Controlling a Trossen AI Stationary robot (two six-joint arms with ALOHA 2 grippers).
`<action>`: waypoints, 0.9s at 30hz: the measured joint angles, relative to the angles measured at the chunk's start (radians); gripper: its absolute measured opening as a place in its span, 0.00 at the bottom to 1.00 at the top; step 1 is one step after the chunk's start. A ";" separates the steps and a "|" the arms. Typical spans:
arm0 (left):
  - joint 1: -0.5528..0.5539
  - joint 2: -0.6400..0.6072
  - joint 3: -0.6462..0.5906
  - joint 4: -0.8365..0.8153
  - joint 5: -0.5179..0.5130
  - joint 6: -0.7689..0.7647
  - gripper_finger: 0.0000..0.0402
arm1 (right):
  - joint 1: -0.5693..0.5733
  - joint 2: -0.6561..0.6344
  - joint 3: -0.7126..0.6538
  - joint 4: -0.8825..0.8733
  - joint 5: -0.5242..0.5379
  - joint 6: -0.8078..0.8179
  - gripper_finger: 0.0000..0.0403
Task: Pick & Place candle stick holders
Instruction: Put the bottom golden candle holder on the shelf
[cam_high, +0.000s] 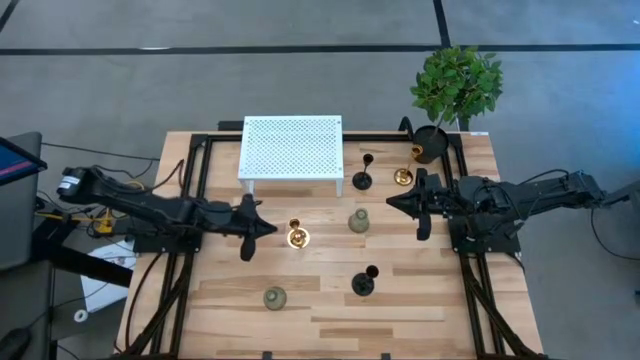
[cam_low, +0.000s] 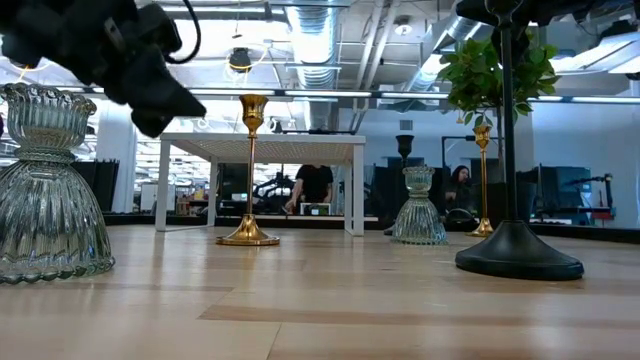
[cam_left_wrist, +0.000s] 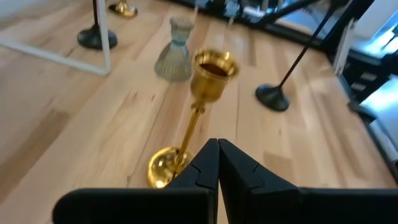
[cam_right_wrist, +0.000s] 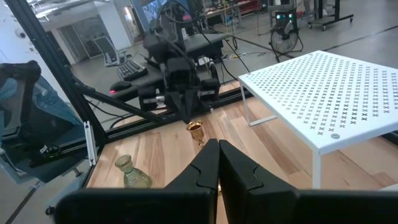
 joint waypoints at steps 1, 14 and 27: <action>0.000 0.014 0.000 0.001 0.000 0.000 0.02 | 0.000 0.000 0.000 0.000 0.000 0.000 0.00; 0.000 0.184 0.000 0.091 -0.026 -0.004 0.02 | 0.000 0.000 0.000 0.000 0.000 0.000 0.00; 0.000 0.341 0.000 0.305 -0.101 -0.001 0.20 | -0.001 0.000 0.000 -0.001 0.000 0.000 0.00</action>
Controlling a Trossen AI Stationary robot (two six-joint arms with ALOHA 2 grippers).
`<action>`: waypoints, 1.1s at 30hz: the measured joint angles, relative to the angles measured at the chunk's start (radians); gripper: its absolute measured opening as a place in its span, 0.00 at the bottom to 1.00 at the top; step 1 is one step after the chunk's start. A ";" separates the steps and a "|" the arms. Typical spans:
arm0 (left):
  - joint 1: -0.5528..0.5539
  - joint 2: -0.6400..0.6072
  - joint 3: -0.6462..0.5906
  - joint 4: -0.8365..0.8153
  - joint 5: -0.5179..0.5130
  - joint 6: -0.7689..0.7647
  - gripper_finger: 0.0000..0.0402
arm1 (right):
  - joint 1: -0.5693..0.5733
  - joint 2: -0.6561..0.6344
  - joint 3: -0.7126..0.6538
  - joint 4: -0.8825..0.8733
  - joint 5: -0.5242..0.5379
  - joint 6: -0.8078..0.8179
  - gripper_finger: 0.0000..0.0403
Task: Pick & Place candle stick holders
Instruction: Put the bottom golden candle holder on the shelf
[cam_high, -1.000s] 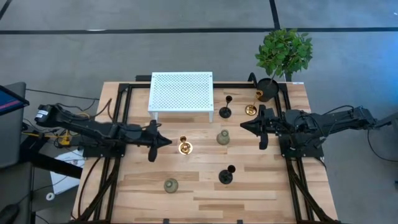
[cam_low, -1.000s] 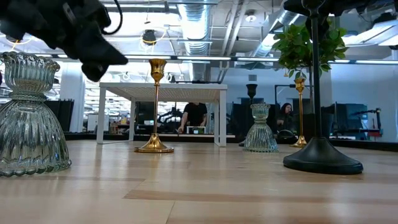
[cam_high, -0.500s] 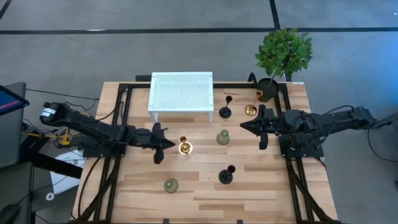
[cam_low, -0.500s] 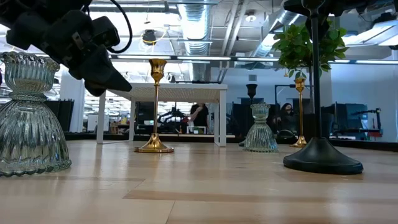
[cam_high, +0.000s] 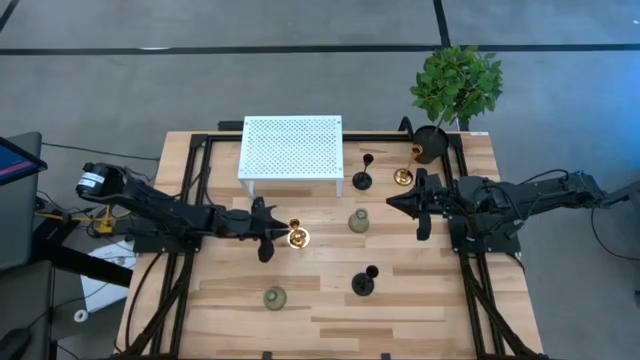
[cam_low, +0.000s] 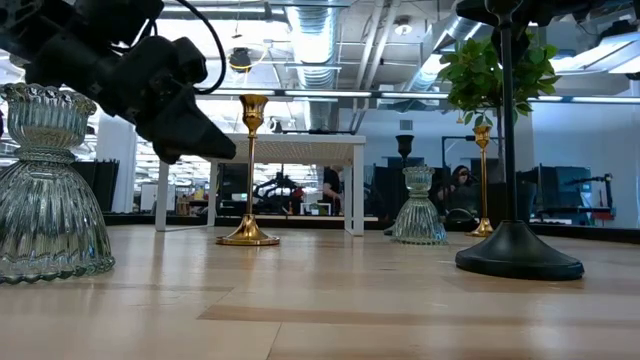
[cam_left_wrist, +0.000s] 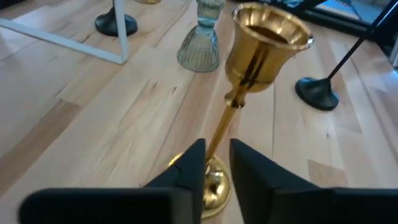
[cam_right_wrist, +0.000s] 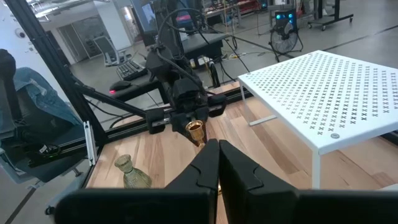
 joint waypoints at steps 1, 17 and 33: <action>0.000 0.009 0.000 0.013 0.000 -0.002 0.23 | 0.000 0.000 0.000 0.000 0.000 0.000 0.00; 0.000 0.077 0.000 0.170 0.000 -0.037 0.64 | 0.000 0.000 0.000 -0.001 0.000 0.000 0.00; 0.001 0.227 0.000 0.335 -0.035 -0.037 0.59 | 0.001 0.000 0.000 -0.001 0.000 0.000 0.00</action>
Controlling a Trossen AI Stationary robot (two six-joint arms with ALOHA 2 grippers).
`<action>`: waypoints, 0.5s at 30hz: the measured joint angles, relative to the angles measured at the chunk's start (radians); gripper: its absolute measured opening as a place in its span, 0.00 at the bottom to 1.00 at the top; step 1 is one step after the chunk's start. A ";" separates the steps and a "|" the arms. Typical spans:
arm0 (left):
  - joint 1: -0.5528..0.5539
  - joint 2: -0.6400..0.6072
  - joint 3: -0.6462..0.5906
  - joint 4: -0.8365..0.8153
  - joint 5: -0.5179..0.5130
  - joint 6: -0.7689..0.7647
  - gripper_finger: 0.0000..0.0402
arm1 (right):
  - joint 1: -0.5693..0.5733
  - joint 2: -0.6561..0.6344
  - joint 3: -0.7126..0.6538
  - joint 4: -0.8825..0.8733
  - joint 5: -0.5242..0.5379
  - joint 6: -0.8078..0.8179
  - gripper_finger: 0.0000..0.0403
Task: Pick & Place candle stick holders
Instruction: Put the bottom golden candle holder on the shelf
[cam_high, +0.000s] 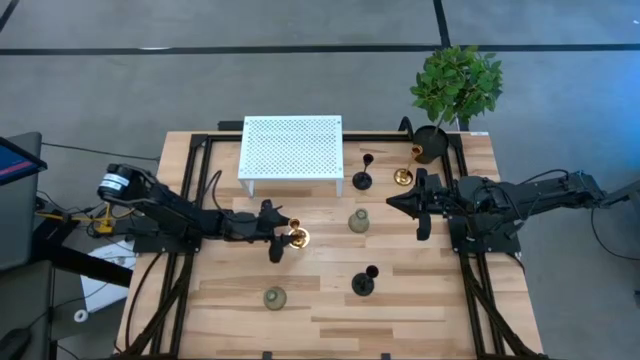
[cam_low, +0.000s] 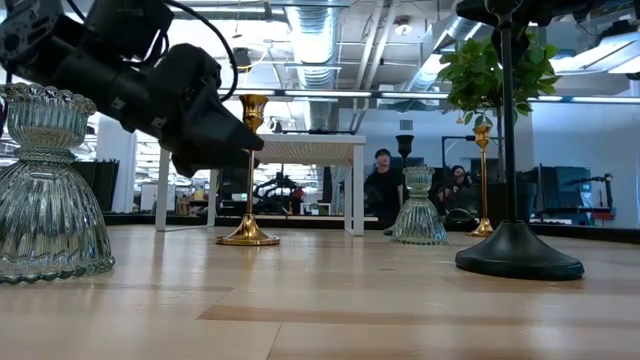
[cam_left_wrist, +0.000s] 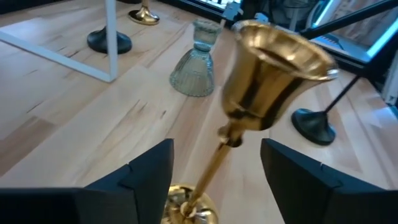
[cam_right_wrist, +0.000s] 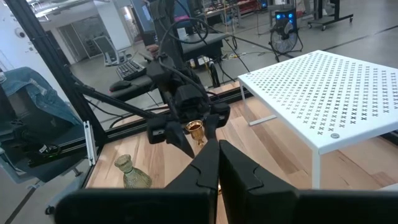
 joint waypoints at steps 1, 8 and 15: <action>0.000 0.004 0.000 0.003 -0.007 0.000 0.59 | 0.000 0.000 0.000 0.000 0.000 0.000 0.00; 0.000 0.008 0.000 0.016 -0.056 0.000 0.52 | 0.000 0.000 0.000 0.000 0.000 0.000 0.00; 0.000 0.008 0.000 0.030 -0.058 0.000 0.42 | 0.000 0.000 0.000 0.000 0.015 0.000 0.00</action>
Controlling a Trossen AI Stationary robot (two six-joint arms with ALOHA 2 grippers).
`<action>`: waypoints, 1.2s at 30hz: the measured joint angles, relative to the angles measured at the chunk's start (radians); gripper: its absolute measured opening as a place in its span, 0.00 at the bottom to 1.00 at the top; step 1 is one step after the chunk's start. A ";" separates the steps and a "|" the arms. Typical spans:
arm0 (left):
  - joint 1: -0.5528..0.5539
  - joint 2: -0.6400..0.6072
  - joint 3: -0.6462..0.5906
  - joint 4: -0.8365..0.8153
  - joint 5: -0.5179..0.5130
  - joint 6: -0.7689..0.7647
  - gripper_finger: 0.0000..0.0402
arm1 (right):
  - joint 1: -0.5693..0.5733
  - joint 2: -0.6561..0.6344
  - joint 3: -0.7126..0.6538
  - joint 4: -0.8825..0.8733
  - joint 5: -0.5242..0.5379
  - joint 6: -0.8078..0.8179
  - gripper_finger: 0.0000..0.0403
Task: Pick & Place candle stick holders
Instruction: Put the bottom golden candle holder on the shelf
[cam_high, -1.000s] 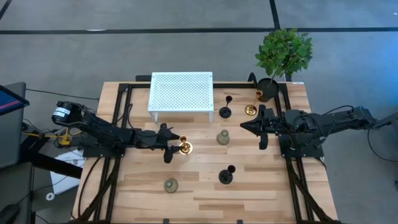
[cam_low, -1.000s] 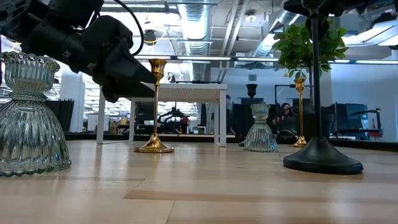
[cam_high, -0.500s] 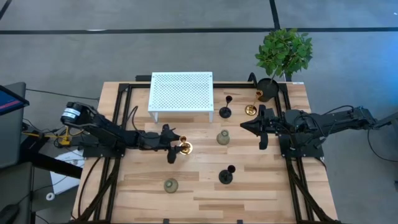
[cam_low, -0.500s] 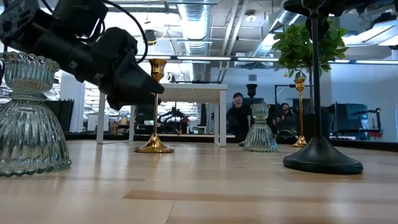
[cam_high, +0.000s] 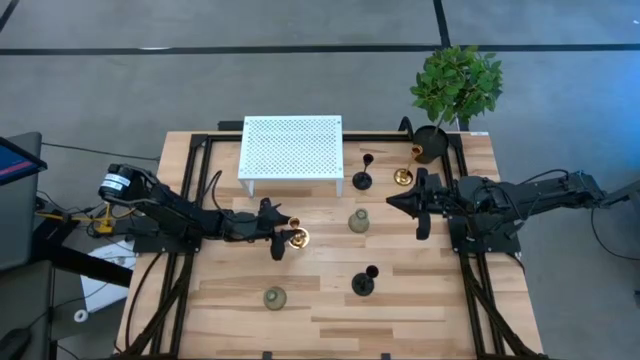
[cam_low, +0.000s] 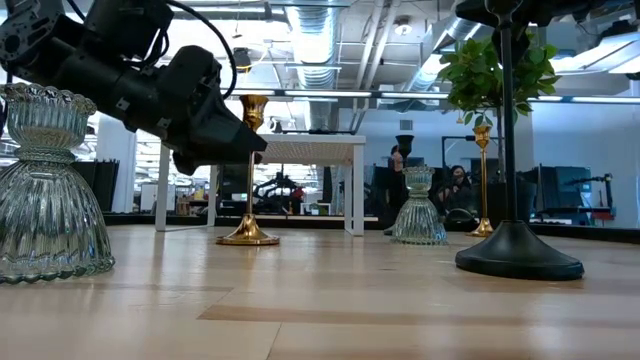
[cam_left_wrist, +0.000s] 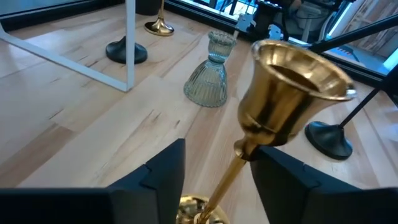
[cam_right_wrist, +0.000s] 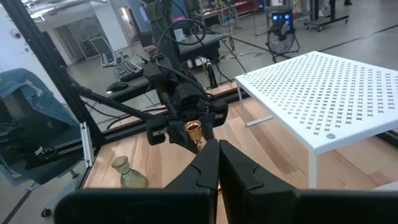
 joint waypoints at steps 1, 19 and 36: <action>0.000 0.000 0.000 0.001 0.000 0.000 0.40 | 0.000 0.000 0.000 0.000 0.008 0.000 0.00; 0.000 -0.002 0.001 0.004 -0.009 0.003 0.06 | -0.001 0.000 0.000 0.000 0.018 0.000 0.00; -0.001 -0.326 0.000 -0.287 -0.030 -0.049 0.04 | 0.000 0.000 0.000 -0.037 0.018 0.000 0.00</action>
